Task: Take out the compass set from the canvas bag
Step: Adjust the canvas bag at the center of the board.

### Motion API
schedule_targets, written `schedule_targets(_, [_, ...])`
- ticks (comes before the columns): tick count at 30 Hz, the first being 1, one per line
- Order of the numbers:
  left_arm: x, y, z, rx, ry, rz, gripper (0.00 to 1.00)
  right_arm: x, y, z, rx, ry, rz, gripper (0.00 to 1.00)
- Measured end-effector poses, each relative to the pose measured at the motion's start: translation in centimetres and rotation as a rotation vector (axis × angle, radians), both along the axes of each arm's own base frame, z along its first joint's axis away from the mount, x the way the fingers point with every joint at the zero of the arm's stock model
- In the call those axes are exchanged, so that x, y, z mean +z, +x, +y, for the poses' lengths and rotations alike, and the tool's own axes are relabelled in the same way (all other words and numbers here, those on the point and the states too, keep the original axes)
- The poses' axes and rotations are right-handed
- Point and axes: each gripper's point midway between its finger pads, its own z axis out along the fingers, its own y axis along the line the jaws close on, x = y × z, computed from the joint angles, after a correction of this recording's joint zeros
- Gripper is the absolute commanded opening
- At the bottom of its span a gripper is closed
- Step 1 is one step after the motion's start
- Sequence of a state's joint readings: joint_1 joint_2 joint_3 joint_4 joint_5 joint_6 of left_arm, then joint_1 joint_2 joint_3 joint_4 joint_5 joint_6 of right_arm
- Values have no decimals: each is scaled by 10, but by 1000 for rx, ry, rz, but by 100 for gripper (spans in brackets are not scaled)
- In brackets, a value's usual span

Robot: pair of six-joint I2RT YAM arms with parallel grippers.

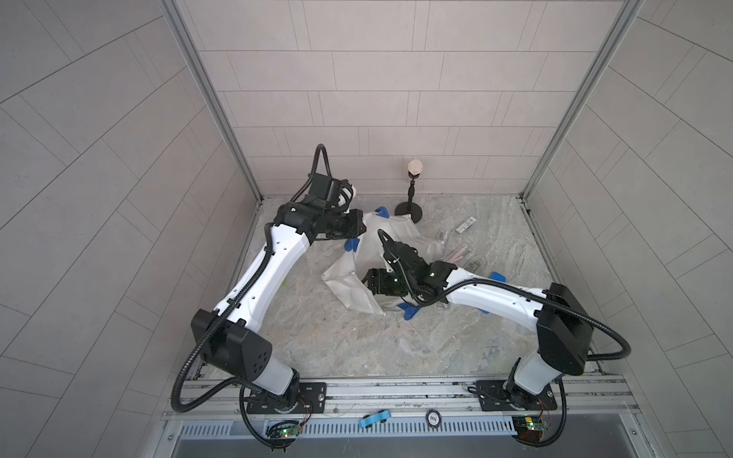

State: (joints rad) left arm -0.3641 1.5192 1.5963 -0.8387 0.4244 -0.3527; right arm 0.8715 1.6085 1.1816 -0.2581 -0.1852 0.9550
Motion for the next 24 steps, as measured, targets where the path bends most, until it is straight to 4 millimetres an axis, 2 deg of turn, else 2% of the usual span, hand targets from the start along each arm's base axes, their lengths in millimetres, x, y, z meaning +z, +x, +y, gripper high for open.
schedule_targets(5, [-36,-35,7,-60,75,41,0,-5,16,-33,-115,-74,-45,78])
schedule_targets(9, [-39,-48,3,-101,121,12,0,-20,19,-45,-122,-128,-25,71])
schedule_targets(12, [-37,-54,-3,-124,151,-18,0,-36,10,-44,-87,-164,-7,62])
schedule_targets(14, [-36,-53,-2,-117,175,-33,0,-48,3,-45,-64,-178,10,63])
schedule_targets(17, [-22,-43,3,-78,214,-93,0,-64,-6,-49,-50,-186,28,65])
schedule_targets(20, [16,-29,2,-55,255,-216,0,-80,-14,-56,-52,-206,34,68])
schedule_targets(22, [38,-26,-5,-68,274,-289,0,-83,-15,-56,-58,-202,23,69])
schedule_targets(24, [44,-29,-14,-100,293,-319,0,-81,-11,-53,-70,-180,-1,65])
